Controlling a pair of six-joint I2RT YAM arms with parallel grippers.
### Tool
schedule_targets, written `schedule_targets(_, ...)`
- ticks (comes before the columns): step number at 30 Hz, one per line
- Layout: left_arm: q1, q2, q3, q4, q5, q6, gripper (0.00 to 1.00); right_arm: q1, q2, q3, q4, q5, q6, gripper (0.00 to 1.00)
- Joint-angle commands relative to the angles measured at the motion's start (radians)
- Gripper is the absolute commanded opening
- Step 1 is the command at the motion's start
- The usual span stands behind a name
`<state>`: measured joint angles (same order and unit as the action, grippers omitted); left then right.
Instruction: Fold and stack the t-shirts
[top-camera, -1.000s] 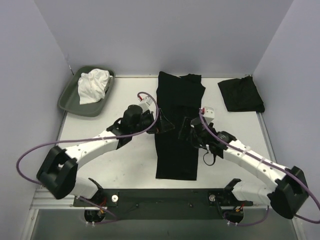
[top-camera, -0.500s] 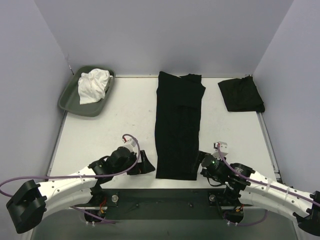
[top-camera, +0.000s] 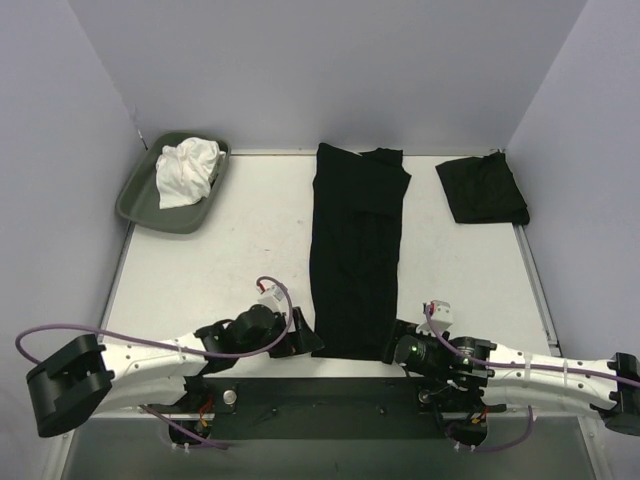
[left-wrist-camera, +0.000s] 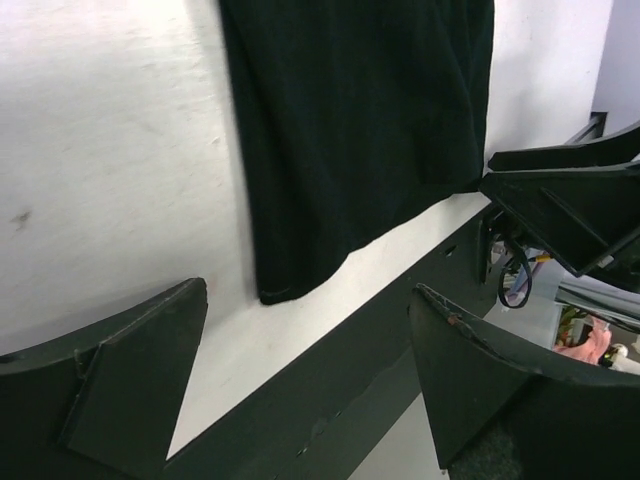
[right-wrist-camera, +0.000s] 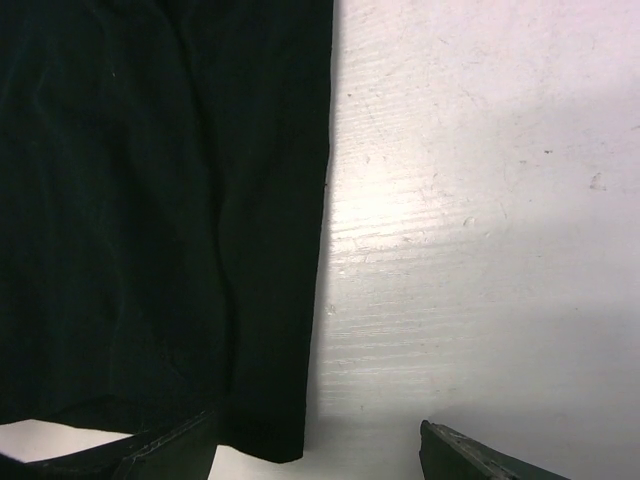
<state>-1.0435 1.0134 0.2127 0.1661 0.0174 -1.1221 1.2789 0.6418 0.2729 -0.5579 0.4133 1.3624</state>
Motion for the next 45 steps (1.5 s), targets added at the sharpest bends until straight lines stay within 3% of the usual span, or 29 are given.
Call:
schedule_targets(1, -0.035, 0.175, 0.059, -0.068, -0.043, 0.021, 0.89, 0.037, 0.027, 0.011, -0.043, 0.076, 0.073, 0.82)
schedule_targets(6, -0.062, 0.315, 0.16, -0.154, -0.06, 0.027, 0.76, 0.06, -0.007, 0.012, -0.069, 0.093, 0.096, 0.82)
schedule_targets(13, -0.069, 0.327, 0.241, -0.364, -0.132, 0.053, 0.73, 0.08, -0.044, 0.011, -0.088, 0.119, 0.106, 0.82)
schedule_targets(15, -0.069, 0.33, 0.248, -0.382, -0.137, 0.051, 0.72, 0.088, -0.044, 0.011, -0.086, 0.127, 0.106, 0.82)
schedule_targets(23, -0.07, 0.387, 0.258, -0.418, -0.132, 0.025, 0.49, 0.119, -0.063, 0.009, -0.073, 0.142, 0.106, 0.81)
schedule_targets(26, -0.07, 0.43, 0.283, -0.422, -0.131, 0.024, 0.47, 0.132, -0.082, -0.001, -0.073, 0.147, 0.112, 0.81)
schedule_targets(30, -0.07, 0.476, 0.31, -0.413, -0.126, 0.025, 0.31, 0.145, -0.114, -0.02, -0.074, 0.147, 0.116, 0.82)
schedule_targets(32, -0.07, 0.499, 0.327, -0.415, -0.126, 0.027, 0.3, 0.151, -0.129, -0.027, -0.077, 0.147, 0.119, 0.82)
schedule_targets(35, -0.07, 0.519, 0.335, -0.405, -0.125, 0.027, 0.15, 0.152, -0.143, -0.032, -0.079, 0.147, 0.116, 0.82)
schedule_targets(36, -0.07, 0.522, 0.335, -0.404, -0.125, 0.027, 0.04, 0.154, -0.142, -0.032, -0.079, 0.147, 0.115, 0.82)
schedule_targets(37, -0.07, 0.525, 0.333, -0.401, -0.123, 0.025, 0.0, 0.154, -0.14, -0.031, -0.079, 0.147, 0.116, 0.81)
schedule_targets(45, -0.07, 0.429, 0.272, -0.392, -0.131, 0.013, 0.0, 0.154, -0.064, -0.034, -0.047, 0.145, 0.156, 0.79)
